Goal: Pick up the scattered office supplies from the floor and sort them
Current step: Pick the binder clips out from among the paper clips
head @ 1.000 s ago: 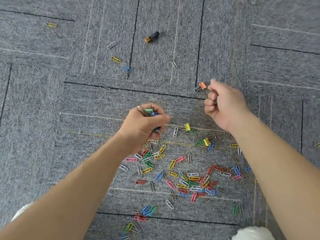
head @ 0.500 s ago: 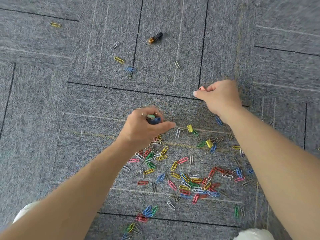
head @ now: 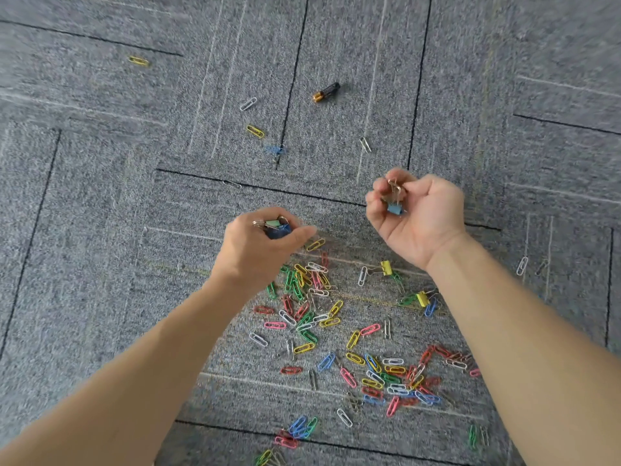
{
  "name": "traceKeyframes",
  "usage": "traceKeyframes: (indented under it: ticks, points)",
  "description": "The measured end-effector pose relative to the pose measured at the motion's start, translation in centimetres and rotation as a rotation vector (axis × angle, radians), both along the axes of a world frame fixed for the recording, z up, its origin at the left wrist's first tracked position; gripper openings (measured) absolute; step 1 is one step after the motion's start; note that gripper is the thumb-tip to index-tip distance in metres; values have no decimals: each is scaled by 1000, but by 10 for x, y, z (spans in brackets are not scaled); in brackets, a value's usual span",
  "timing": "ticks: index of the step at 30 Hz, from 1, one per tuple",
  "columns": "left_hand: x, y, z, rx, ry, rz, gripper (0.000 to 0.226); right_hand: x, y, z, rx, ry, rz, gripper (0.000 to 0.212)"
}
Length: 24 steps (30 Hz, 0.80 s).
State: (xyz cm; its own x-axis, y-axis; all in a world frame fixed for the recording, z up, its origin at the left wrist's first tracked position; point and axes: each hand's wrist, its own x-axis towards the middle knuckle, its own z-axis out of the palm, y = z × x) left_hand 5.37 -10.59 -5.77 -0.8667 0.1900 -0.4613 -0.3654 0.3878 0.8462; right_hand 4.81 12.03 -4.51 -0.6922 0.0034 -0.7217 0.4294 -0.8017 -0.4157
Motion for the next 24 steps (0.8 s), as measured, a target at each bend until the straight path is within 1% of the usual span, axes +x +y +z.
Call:
traceKeyframes:
  ticks: [2,4,6,8,10,12,13,16,18,20,22,24]
  points:
    - [-7,-9,0,-40,14,26,27,-11,-5,2,70,-44,-5,15]
    - [-15,-18,1,-54,-19,7,44,-24,-8,3,111,-61,7,22]
    - [-20,-26,4,-51,-54,-39,60,-35,-13,4,142,-70,30,23]
    - [-22,-31,7,-61,-66,-49,64,-44,-19,4,167,-84,67,23]
    - [-22,-33,9,-47,-100,7,62,-48,-25,3,190,-94,131,21]
    - [-22,-35,9,17,-195,81,55,-47,-31,1,226,-105,193,16]
    - [-23,-37,9,73,-257,111,51,-44,-33,1,234,-106,214,18]
    - [-23,-39,11,250,-423,192,38,-32,-40,6,160,-97,223,37]
    - [-23,-39,17,313,-502,248,29,-21,-49,12,89,-104,214,44]
    - [-25,-41,27,305,-545,277,25,-10,-60,18,66,-120,201,37]
    - [-31,-44,43,237,-561,293,23,-1,-72,31,57,-147,175,24]
    - [-34,-49,71,172,-546,346,23,7,-83,59,56,-186,190,11]
